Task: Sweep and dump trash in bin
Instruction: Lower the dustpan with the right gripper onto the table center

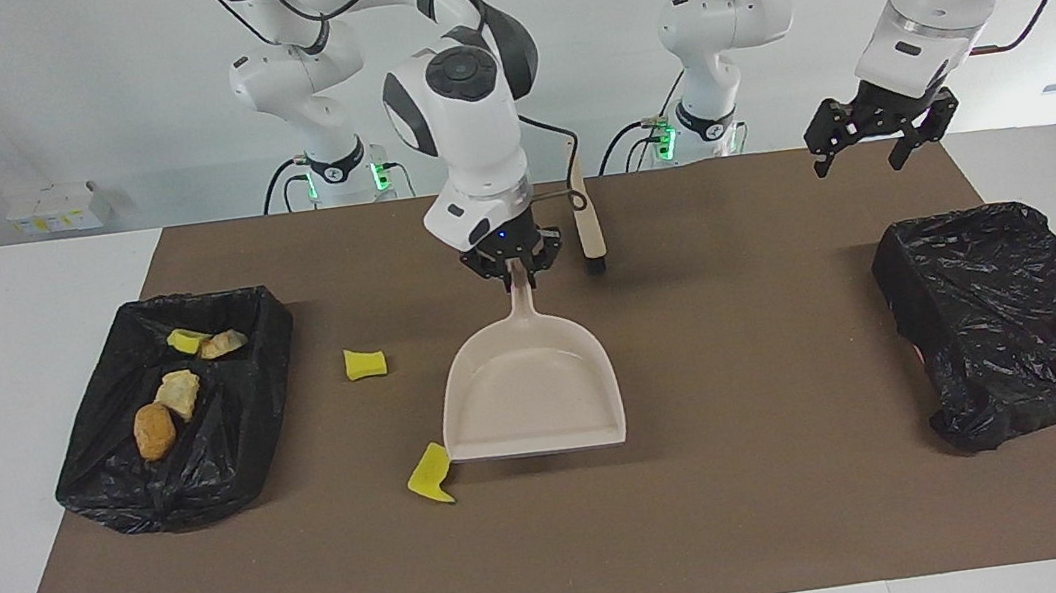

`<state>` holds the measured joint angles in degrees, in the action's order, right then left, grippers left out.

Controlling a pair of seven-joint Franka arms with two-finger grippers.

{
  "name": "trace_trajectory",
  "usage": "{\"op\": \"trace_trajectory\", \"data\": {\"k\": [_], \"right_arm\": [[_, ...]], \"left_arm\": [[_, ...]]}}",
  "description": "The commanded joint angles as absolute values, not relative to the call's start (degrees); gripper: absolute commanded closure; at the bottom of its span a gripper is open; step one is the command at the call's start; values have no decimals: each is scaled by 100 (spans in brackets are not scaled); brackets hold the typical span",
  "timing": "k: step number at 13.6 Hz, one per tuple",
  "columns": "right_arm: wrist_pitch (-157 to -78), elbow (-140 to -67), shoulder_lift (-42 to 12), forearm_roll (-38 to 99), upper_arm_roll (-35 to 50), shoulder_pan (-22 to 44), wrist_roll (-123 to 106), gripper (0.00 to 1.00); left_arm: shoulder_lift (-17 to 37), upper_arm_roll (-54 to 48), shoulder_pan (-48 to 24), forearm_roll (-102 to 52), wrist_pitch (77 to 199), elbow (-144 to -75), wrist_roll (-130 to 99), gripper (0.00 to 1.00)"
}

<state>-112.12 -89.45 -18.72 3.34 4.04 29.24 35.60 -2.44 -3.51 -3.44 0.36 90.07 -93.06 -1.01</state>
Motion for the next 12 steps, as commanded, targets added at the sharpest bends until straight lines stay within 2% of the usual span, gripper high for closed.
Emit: {"op": "trace_trajectory", "data": {"k": [1,4,11,12], "right_arm": [[-11215,-7904,-2783,369,369,3188,3761,100],[-11224,-7086,-3645,316,317,3567,4060,100],[-11751,-7268,-4105,-8,334,3893,4210,100],[-11786,-7286,-4087,-26,334,3902,4210,83]], "left_arm": [[-369,-378,-308,9,9018,-9457,-123,0],[-360,-378,-369,9,9018,-9483,-167,0],[-334,-387,-352,9,9096,-9545,-79,0],[-325,-378,-352,9,9105,-9571,-79,0]]}}
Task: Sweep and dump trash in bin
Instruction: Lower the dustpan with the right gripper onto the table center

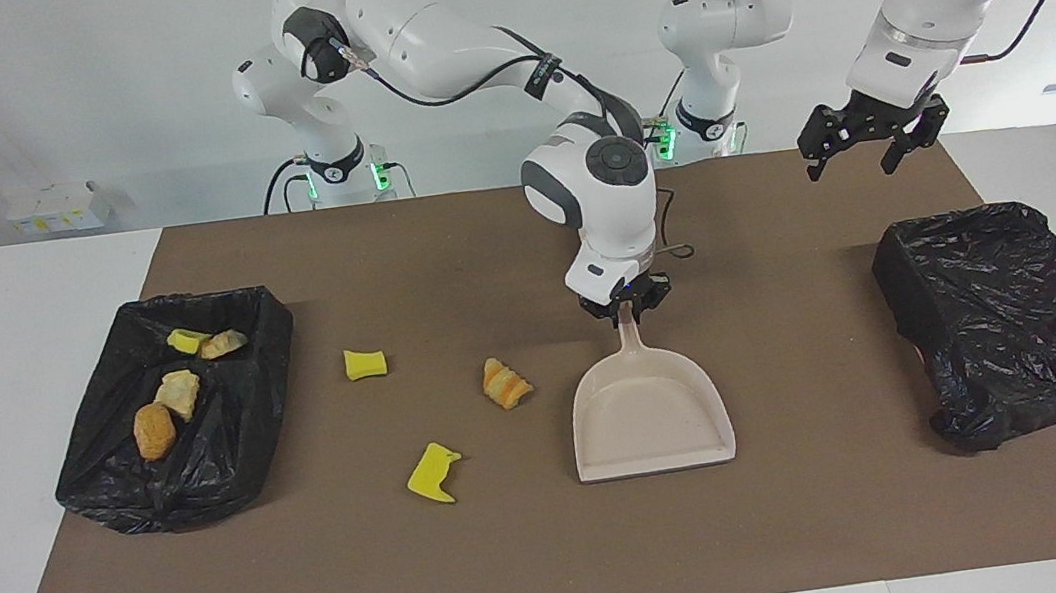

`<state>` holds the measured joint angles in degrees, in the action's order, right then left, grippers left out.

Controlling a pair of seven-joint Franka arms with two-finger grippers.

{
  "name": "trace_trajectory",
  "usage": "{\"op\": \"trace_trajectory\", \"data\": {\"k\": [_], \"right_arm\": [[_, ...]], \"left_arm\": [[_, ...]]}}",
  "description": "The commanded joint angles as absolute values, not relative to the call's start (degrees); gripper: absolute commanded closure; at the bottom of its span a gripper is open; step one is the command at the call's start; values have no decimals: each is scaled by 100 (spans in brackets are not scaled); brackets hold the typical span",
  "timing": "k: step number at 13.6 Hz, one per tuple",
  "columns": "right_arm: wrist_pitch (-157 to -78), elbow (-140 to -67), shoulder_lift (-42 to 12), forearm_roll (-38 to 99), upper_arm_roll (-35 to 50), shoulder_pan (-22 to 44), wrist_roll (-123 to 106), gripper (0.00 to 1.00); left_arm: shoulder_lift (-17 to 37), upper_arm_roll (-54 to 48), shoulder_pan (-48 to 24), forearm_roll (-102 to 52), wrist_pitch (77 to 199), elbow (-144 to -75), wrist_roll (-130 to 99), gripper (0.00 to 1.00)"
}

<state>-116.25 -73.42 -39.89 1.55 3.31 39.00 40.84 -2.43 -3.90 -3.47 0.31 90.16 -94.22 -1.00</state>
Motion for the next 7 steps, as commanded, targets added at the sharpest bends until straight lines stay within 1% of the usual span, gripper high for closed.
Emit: {"op": "trace_trajectory", "data": {"k": [1,3,5,7], "right_arm": [[-11795,-7286,-4078,-70,325,3902,4219,1],[-11734,-7286,-4008,-246,343,3999,4201,0],[-11629,-7330,-3702,-228,351,3921,4184,0],[-11357,-7427,-3438,-229,352,3929,4149,0]], "left_arm": [[-334,-378,-352,9,9114,-9580,-79,0],[-325,-378,-352,9,9114,-9589,-79,0],[-316,-378,-352,9,9184,-9606,-88,0],[-299,-378,-369,9,9237,-9615,-123,0]]}}
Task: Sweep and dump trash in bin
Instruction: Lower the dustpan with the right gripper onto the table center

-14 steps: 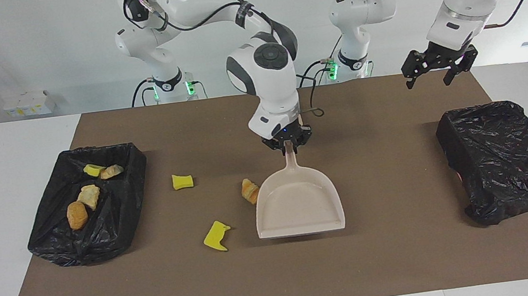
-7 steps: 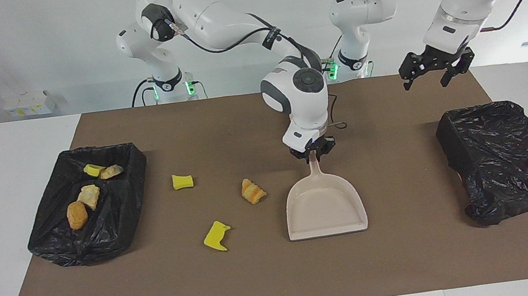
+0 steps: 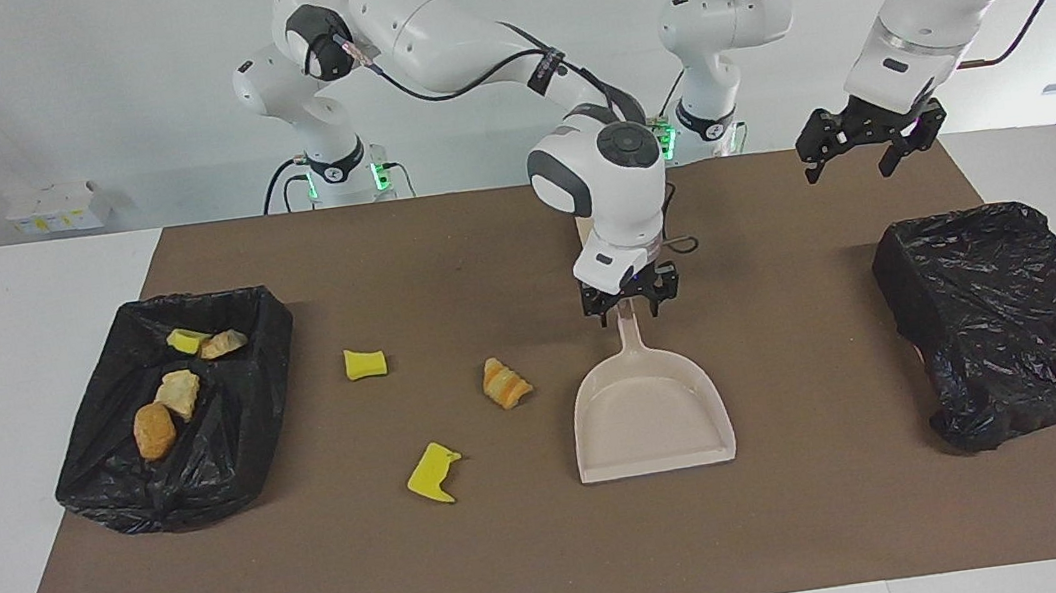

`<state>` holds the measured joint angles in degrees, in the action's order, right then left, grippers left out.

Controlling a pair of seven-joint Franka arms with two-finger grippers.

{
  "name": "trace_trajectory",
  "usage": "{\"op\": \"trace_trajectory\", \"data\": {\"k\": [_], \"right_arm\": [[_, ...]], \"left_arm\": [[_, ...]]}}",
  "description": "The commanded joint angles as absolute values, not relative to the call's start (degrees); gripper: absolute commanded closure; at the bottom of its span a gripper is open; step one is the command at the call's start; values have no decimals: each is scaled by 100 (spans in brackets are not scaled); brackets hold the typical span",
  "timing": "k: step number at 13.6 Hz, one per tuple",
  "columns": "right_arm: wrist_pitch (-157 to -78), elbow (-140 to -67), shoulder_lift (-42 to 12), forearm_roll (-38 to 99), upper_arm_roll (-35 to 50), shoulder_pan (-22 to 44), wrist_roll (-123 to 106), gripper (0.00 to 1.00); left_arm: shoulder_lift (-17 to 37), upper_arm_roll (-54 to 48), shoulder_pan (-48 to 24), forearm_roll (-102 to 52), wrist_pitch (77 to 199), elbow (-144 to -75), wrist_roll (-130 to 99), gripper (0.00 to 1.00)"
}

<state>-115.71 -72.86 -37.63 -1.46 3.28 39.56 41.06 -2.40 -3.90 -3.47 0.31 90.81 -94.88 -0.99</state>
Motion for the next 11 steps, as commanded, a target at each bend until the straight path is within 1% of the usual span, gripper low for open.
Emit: {"op": "trace_trajectory", "data": {"k": [1,4,6,8,11], "right_arm": [[-11216,-7427,-3358,-176,360,3929,4140,0],[-11066,-7619,-3121,-141,360,3903,4122,0],[-10934,-7882,-2867,-132,369,3920,4131,0],[-10802,-8207,-2559,-114,378,4007,4236,0],[-10810,-8971,-2032,-114,378,4262,4665,0]], "left_arm": [[-299,-387,-378,9,9246,-9659,-149,0],[-299,-413,-413,9,9404,-9808,-176,0],[-342,-422,-483,9,9710,-10149,-385,0],[-325,-431,-728,9,9949,-10344,-606,0],[-246,-431,-975,9,10273,-10546,-843,0]]}}
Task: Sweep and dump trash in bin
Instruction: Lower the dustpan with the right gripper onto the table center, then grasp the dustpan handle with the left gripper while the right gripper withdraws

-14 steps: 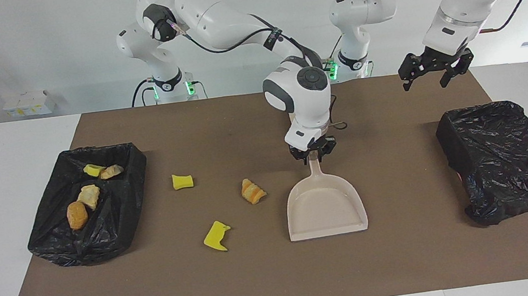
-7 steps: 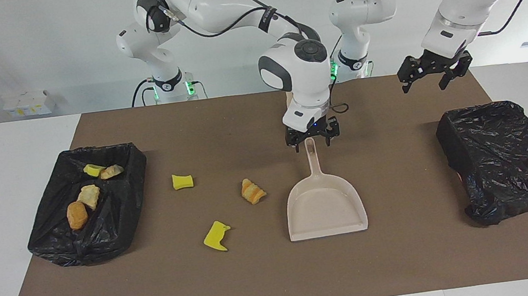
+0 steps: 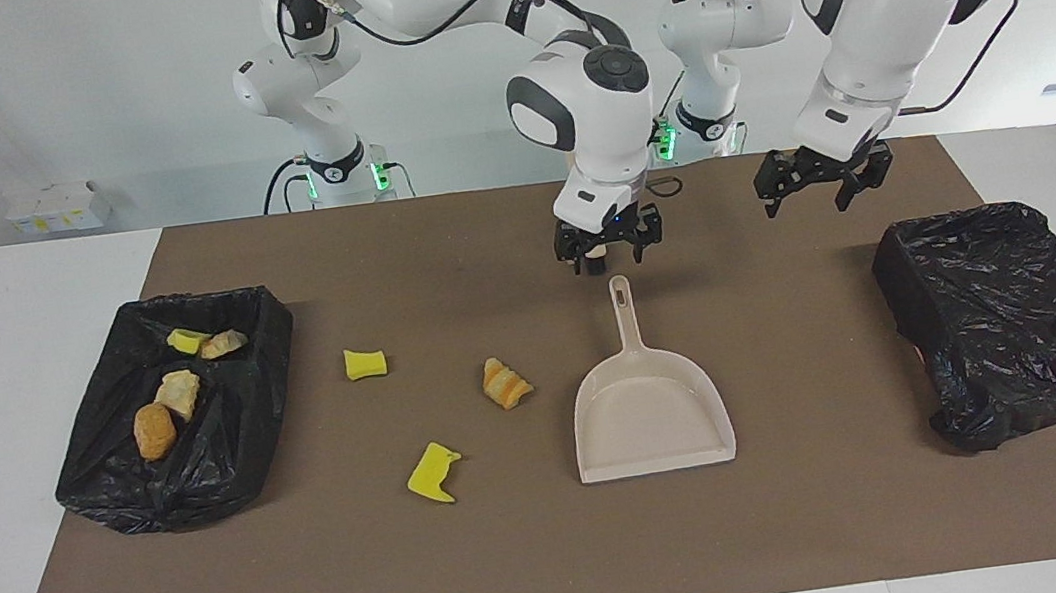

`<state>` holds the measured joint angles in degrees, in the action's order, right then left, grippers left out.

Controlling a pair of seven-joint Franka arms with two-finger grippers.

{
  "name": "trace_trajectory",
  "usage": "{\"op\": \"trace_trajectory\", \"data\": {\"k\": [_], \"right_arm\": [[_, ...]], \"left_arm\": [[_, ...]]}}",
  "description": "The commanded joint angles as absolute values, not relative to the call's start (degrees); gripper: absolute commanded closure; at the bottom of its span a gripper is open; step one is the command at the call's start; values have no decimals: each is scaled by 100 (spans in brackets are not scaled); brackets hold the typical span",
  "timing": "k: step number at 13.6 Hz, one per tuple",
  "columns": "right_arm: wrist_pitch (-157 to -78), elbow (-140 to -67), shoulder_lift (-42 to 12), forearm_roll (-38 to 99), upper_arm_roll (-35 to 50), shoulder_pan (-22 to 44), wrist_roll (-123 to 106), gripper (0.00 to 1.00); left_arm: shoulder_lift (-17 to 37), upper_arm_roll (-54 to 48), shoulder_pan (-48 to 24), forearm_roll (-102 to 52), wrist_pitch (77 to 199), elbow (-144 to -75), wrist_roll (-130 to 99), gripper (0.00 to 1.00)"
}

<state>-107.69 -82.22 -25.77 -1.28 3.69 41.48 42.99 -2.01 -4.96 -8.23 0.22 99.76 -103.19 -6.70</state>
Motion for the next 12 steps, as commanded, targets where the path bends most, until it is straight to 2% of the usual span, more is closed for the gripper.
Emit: {"op": "trace_trajectory", "data": {"k": [1,5,9,12], "right_arm": [[-10854,-9182,-1891,-114,378,4367,4824,0],[-11073,-9798,-1478,-114,378,4789,5404,0],[-12038,-11202,-775,-114,378,5106,5923,0],[-12146,-11574,-615,-53,378,5360,6063,0]], "left_arm": [[-229,-431,-1019,9,10448,-10677,-879,0],[192,-431,-1501,9,11073,-10837,-1527,0],[842,-431,-1854,9,11723,-10837,-2127,0],[1159,-431,-2179,0,12084,-10837,-2494,0]]}}
